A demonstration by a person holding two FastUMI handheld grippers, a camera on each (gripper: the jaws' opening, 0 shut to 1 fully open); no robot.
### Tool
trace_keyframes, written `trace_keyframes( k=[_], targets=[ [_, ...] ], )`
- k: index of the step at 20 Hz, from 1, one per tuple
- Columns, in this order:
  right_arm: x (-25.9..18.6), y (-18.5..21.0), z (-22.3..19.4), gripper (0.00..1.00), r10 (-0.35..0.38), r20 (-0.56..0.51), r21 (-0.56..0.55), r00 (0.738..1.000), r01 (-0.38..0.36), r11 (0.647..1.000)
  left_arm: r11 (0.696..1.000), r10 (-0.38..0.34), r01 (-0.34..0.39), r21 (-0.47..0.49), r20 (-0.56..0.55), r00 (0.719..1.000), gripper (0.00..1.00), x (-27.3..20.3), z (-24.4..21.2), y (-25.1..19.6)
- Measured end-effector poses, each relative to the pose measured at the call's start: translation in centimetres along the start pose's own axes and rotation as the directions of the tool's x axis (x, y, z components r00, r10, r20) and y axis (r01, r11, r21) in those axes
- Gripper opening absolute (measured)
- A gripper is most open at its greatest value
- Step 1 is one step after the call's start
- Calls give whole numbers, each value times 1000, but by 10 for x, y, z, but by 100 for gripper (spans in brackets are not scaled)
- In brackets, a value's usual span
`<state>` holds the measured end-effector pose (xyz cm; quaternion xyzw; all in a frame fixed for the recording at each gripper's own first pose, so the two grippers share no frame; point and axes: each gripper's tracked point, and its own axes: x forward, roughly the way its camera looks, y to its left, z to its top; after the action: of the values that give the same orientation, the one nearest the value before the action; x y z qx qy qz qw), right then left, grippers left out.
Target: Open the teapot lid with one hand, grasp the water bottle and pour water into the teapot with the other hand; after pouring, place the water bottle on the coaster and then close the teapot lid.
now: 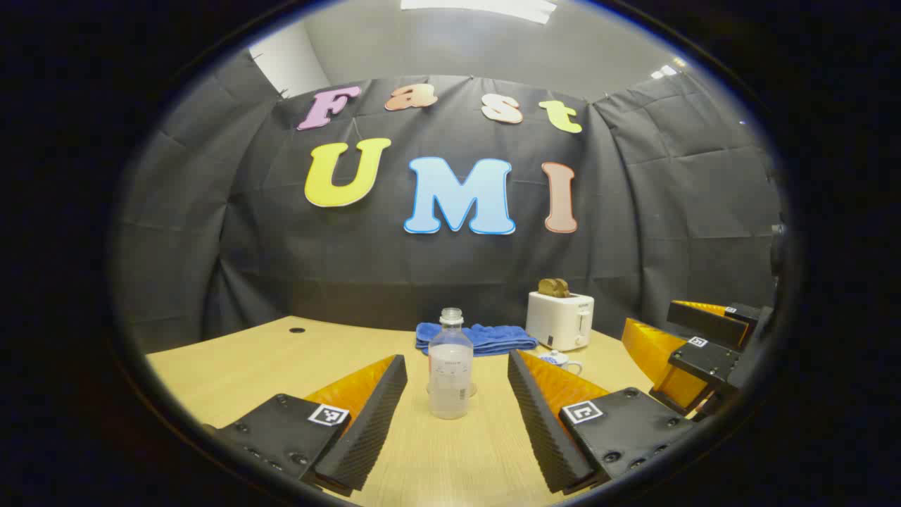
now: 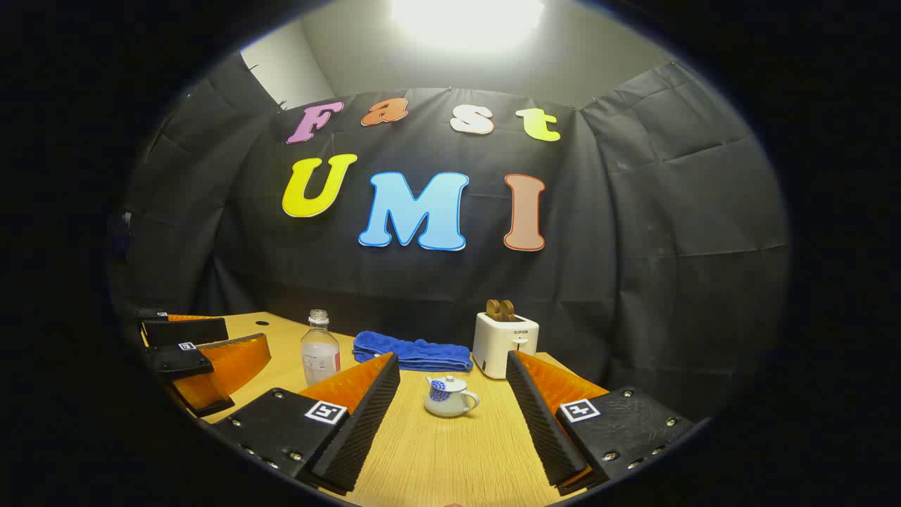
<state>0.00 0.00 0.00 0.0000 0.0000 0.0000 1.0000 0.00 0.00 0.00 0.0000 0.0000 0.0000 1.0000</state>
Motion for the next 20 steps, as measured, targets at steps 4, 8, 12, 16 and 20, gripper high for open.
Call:
trace_keyframes(
  k=[4, 8, 12, 16, 20],
  targets=[
    [-2, 1, -2, 94, -9, -3, 38, 1000, 9, 999, 999, -42, 42, 0, -11, 999, 99, 5, -6, -5],
    [-3, 3, 4, 94, -21, 35, 26, 999, 20, 999, 998, -57, 57, -1, -16, 998, 99, 9, -9, -1],
    [-2, 6, 0, 94, -5, 42, 15, 999, 4, 1000, 999, -48, 47, -3, -24, 999, 99, 16, -14, 7],
    [2, 8, -11, 94, 1, 10, 12, 1000, -1, 1000, 999, -40, 41, 16, -39, 998, 99, 20, -21, 6],
    [8, 6, -13, 94, 11, -3, 43, 1000, -11, 999, 998, -62, 63, 19, -55, 997, 99, 28, -27, 1]
  ],
)
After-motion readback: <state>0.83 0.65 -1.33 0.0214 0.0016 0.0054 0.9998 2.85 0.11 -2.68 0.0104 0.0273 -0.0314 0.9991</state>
